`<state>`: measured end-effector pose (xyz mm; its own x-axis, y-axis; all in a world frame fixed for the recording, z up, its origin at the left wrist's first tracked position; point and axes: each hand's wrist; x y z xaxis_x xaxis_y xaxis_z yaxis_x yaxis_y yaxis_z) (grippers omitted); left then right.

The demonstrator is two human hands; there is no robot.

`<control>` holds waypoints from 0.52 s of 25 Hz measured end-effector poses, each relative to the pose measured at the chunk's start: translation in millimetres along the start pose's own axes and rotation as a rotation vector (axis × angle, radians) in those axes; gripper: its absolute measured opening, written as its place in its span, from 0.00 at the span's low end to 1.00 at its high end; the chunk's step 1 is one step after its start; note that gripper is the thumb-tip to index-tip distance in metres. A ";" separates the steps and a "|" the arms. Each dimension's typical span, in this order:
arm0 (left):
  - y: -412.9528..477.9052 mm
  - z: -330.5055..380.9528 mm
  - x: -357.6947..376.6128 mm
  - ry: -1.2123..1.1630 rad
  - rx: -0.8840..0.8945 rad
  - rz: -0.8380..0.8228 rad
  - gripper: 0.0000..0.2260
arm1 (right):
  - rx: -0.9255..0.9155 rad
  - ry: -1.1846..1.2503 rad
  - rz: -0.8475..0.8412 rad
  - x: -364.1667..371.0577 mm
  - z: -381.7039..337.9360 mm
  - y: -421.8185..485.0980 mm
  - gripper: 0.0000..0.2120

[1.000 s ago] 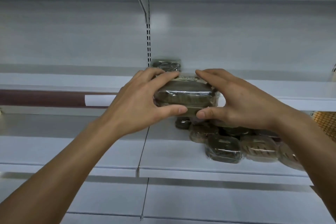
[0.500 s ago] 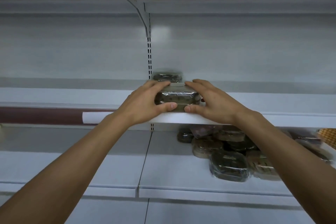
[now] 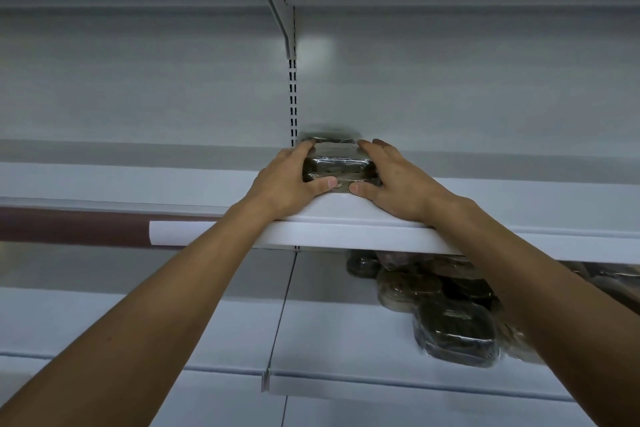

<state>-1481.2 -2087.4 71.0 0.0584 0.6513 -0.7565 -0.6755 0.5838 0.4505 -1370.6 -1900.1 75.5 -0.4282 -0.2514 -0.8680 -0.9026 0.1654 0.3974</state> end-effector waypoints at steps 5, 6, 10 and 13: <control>10.0 -8.1 8.3 0.034 -0.073 0.028 0.36 | 0.080 0.033 0.021 6.3 -1.7 11.7 0.39; 10.4 -8.6 8.9 0.044 -0.079 0.039 0.36 | 0.087 0.018 0.055 6.0 -3.3 10.5 0.40; 7.6 -3.7 7.3 0.058 -0.094 0.057 0.36 | 0.083 -0.063 0.121 5.0 -6.5 6.5 0.37; -1.3 3.5 5.9 0.195 -0.090 0.113 0.32 | 0.114 -0.195 0.103 4.2 -8.6 4.6 0.33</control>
<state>-1477.3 -2082.7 67.5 -0.1583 0.5995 -0.7845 -0.7329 0.4611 0.5002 -1376.9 -1908.6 76.3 -0.4911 -0.0402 -0.8702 -0.8390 0.2904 0.4601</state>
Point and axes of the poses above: each hand's wrist, its own y-axis towards the middle knuckle, its own x-axis out of the palm, z = x × y, and after that the axes turned 1 degree about z, right-handed
